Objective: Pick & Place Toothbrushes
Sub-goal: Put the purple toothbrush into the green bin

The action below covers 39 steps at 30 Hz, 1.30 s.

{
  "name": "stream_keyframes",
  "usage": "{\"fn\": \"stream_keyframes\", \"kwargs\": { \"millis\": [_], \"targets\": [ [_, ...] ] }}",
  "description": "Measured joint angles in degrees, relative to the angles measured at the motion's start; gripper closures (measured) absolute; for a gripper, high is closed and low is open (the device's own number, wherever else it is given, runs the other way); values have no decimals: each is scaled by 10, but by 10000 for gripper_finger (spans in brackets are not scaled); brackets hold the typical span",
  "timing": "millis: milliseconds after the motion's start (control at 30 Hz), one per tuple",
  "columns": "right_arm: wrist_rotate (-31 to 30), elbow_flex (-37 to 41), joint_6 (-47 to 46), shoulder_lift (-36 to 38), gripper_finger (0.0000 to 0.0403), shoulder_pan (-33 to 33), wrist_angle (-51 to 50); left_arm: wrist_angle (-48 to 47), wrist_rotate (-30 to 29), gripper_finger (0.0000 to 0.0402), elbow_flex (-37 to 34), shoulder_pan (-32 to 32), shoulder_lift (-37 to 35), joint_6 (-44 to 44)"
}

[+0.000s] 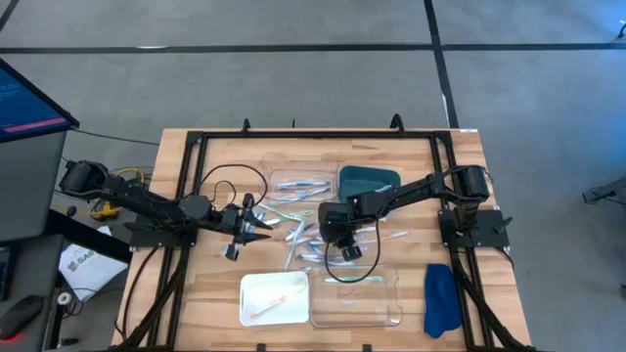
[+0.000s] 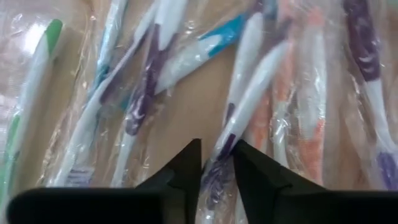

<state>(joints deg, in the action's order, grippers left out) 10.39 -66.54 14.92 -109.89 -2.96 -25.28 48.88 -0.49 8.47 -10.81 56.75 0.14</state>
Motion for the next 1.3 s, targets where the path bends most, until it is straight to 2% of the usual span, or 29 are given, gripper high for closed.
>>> {"fn": "stream_keyframes", "kwargs": {
  "millis": [167, 333, 867, 1167, 1300],
  "targets": [
    [-1, -14, 0, -1, 347, 0, -41, 0, 0, 308, 0, 0, 0, 0],
    [-34, -50, 0, -1, 361, -4, -107, 0, 0, 308, 0, 0, 0, 0],
    [-45, -74, 0, 2, 369, -9, -138, -3, 0, 308, 0, 0, 0, 0],
    [-45, -74, -5, 66, 374, -11, -136, -3, -5, 308, 0, 0, 0, 0],
    [-65, -74, -6, 107, 375, -12, -131, -3, -6, 308, 0, 0, 0, 0]
  ]
}}
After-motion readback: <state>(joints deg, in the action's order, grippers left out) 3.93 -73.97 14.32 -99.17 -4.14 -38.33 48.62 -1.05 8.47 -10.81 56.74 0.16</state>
